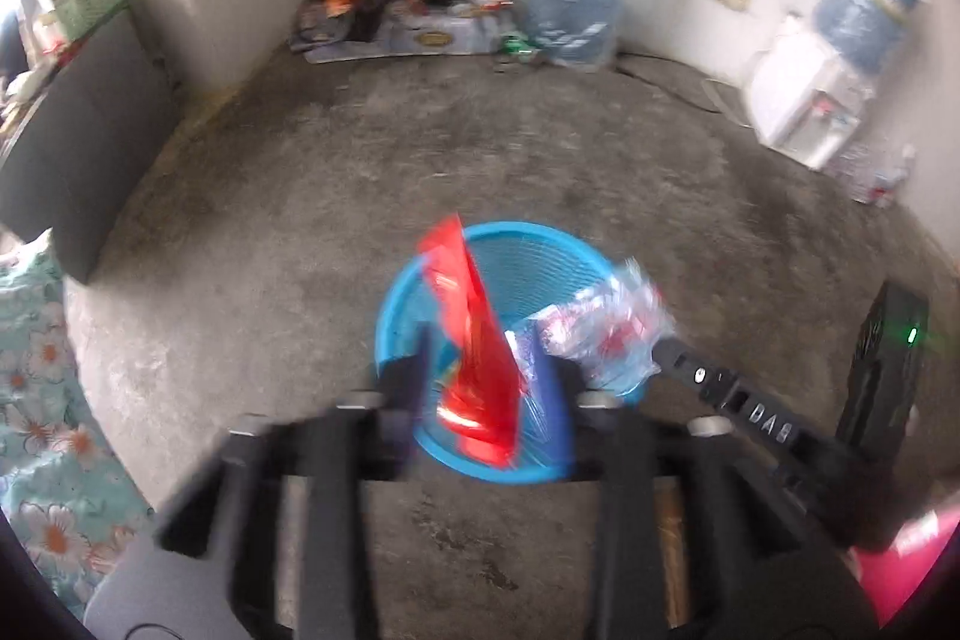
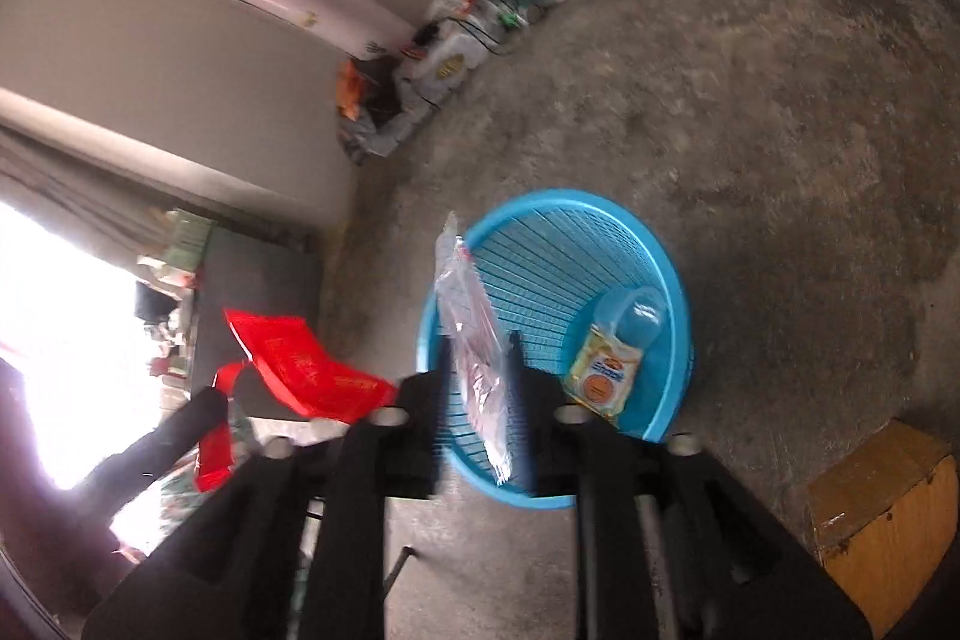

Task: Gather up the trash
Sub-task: 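Carry the red packet and plastic bag over the wastebasket and open both tools, then move both open tools back over the bed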

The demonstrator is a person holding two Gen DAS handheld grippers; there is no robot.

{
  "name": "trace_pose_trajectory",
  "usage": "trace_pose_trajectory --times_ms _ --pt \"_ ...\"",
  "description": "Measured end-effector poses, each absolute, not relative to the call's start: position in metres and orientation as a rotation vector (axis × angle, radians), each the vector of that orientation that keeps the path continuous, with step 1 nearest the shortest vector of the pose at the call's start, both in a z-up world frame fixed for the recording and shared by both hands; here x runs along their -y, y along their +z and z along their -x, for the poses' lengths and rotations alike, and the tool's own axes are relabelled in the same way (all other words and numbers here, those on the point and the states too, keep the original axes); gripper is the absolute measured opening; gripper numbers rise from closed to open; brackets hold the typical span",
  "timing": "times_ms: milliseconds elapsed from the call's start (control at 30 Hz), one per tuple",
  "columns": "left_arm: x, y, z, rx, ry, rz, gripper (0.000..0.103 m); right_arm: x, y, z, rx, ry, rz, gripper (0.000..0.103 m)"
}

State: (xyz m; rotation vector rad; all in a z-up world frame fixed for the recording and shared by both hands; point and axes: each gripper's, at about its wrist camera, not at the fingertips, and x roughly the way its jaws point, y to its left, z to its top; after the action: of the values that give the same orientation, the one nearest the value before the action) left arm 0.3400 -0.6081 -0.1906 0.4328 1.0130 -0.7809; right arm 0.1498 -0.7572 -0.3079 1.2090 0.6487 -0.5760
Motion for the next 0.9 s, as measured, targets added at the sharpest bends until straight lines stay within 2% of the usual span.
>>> trace_pose_trajectory --times_ms 167,433,733,833,900 --pt "0.590 -0.190 -0.348 -1.025 -0.763 -0.343 0.043 0.753 -0.346 -0.139 -0.692 -0.591 -1.300 0.051" --pt "0.549 -0.142 -0.336 -0.976 -0.814 -0.281 0.043 0.727 -0.326 -0.106 -0.632 -0.571 -1.284 0.051" --pt "0.444 -0.037 -0.286 -0.808 -0.871 -0.140 0.059 0.659 -0.222 -0.091 -0.548 -0.485 -1.074 0.052" --pt "0.402 -0.001 -0.264 -0.714 -0.856 -0.108 0.067 0.630 -0.176 -0.092 -0.541 -0.448 -0.943 0.057" --pt "0.372 0.022 -0.247 -0.655 -0.834 -0.088 0.071 0.611 -0.147 -0.093 -0.536 -0.423 -0.855 0.064"
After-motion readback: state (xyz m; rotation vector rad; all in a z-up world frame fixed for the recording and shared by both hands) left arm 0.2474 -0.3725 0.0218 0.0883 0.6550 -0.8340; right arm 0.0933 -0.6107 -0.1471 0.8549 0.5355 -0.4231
